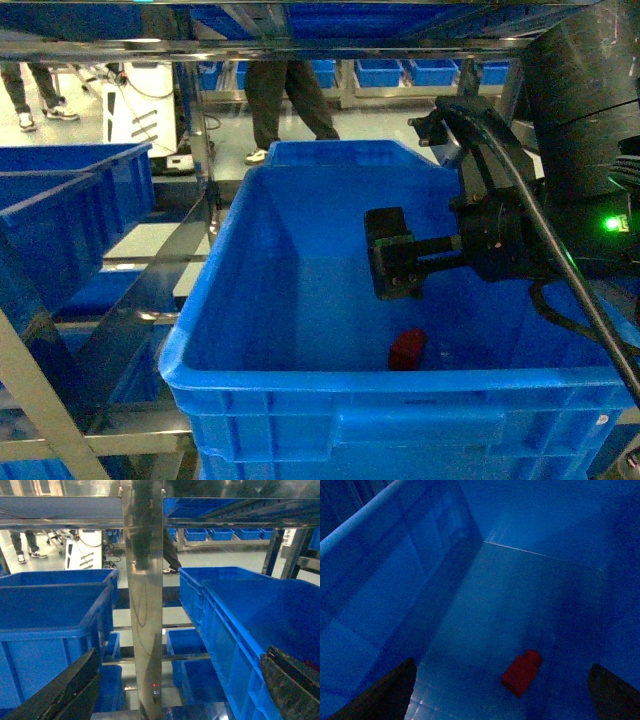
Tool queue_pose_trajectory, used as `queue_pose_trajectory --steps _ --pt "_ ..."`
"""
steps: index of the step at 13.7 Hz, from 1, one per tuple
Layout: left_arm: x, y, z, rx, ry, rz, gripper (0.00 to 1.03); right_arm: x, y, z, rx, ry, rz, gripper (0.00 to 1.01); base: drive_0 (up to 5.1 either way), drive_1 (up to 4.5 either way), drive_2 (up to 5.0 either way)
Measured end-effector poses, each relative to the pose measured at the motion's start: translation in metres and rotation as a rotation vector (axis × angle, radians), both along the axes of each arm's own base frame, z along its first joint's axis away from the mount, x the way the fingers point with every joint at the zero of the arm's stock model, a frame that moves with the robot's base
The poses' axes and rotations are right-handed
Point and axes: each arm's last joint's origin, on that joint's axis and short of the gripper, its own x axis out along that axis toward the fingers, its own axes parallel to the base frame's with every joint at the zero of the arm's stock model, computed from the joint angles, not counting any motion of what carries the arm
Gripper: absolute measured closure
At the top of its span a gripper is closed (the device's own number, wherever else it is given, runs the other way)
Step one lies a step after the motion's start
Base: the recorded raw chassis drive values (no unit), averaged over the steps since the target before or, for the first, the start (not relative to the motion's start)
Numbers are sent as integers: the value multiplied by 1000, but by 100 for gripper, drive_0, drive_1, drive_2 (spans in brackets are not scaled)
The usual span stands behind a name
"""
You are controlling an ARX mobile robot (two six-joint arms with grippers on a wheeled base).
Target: Pick red block from blue box to shelf
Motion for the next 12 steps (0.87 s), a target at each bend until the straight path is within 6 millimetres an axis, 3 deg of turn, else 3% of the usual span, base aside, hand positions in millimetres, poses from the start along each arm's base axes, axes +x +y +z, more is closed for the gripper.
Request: queue_pose_trajectory --steps 5,12 --pt "0 0 0 0 0 0 5 -7 -4 14 20 1 4 3 0 0 0" --pt "0 0 0 0 0 0 5 -27 -19 30 137 180 -40 3 0 0 0"
